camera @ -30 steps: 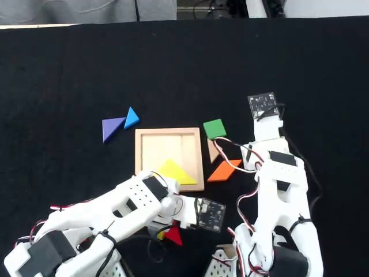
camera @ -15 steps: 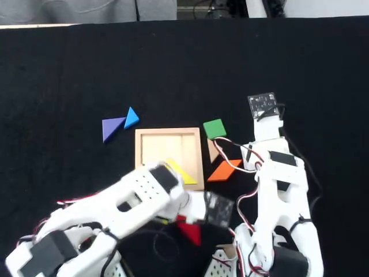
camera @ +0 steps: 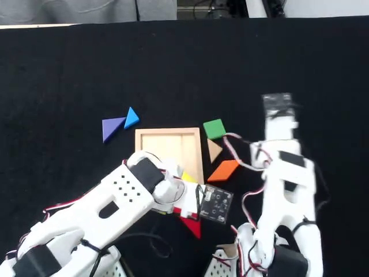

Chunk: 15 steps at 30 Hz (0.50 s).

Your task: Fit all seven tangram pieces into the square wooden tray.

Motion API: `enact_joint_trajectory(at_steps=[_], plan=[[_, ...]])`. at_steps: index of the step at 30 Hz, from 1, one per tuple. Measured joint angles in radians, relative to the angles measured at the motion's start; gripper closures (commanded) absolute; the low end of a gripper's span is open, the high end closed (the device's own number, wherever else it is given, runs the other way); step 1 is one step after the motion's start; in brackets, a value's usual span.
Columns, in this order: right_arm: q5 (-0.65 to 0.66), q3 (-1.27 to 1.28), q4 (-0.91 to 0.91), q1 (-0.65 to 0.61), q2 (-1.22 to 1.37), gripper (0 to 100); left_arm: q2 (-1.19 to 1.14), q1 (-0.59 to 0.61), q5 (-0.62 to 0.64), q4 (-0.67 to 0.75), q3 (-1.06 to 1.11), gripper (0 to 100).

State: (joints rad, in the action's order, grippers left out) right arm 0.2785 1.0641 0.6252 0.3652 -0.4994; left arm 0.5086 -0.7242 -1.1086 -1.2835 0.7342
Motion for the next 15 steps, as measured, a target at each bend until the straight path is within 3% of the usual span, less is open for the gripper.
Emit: enact_joint_trajectory(at_steps=[3,9,15], plan=[[-0.063,-0.054,0.058,0.066,0.0,80.8,0.0,0.0,0.048,0.077,0.014,68],[-0.051,-0.061,0.094,0.069,0.0,80.8,-0.112,-0.107,0.055,0.259,0.071,67],[-0.04,-0.061,0.094,0.072,0.0,80.8,-0.299,-0.186,0.061,0.322,0.043,67]])
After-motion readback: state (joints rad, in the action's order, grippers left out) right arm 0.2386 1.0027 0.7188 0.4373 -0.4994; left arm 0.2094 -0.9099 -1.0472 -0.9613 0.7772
